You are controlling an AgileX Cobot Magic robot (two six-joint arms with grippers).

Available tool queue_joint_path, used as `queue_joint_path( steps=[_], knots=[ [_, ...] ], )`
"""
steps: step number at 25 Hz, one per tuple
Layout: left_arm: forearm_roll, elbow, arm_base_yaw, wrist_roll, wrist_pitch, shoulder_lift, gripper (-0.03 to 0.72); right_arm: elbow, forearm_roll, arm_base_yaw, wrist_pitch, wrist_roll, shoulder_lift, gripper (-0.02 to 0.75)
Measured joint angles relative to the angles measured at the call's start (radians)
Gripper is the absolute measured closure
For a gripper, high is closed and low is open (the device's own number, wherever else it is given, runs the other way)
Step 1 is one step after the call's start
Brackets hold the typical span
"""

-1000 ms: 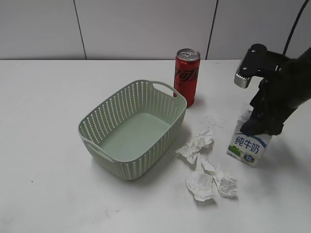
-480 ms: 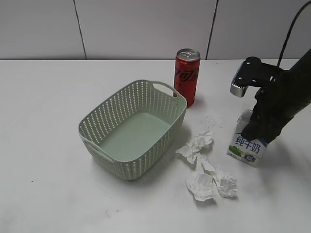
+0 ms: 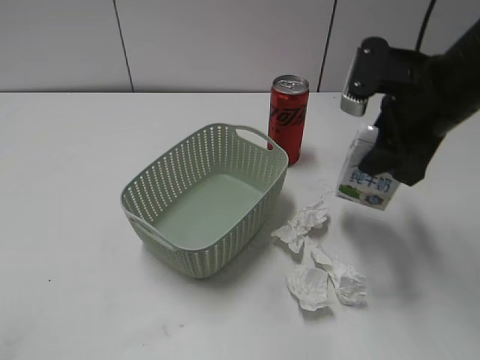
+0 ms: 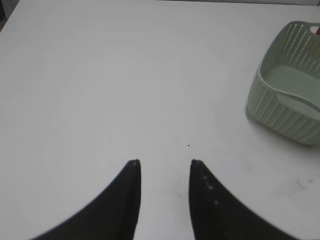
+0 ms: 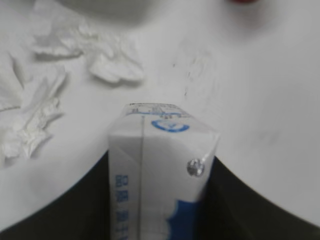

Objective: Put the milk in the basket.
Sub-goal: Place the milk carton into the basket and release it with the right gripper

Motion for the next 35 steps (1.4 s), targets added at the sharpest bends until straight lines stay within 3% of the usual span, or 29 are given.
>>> queue_joint_path(
  steps=[7, 16, 22, 32, 33, 35],
  knots=[
    [0.0, 0.0, 0.0, 0.0, 0.0, 0.0, 0.452, -0.261, -0.012, 0.205, 0.085, 0.0, -0.007, 0.398],
    [0.0, 0.0, 0.0, 0.0, 0.0, 0.0, 0.452, -0.478, -0.012, 0.361, 0.079, 0.0, 0.207, 0.398],
    [0.0, 0.0, 0.0, 0.0, 0.0, 0.0, 0.452, -0.502, -0.012, 0.4, -0.028, 0.0, 0.384, 0.398],
    [0.0, 0.0, 0.0, 0.0, 0.0, 0.0, 0.452, -0.514, -0.01, 0.403, -0.031, -0.001, 0.503, 0.398],
    [0.0, 0.0, 0.0, 0.0, 0.0, 0.0, 0.452, -0.519, -0.01, 0.403, -0.021, -0.001, 0.504, 0.39],
    [0.0, 0.0, 0.0, 0.0, 0.0, 0.0, 0.452, -0.526, -0.01, 0.403, -0.001, 0.0, 0.506, 0.283]
  ],
)
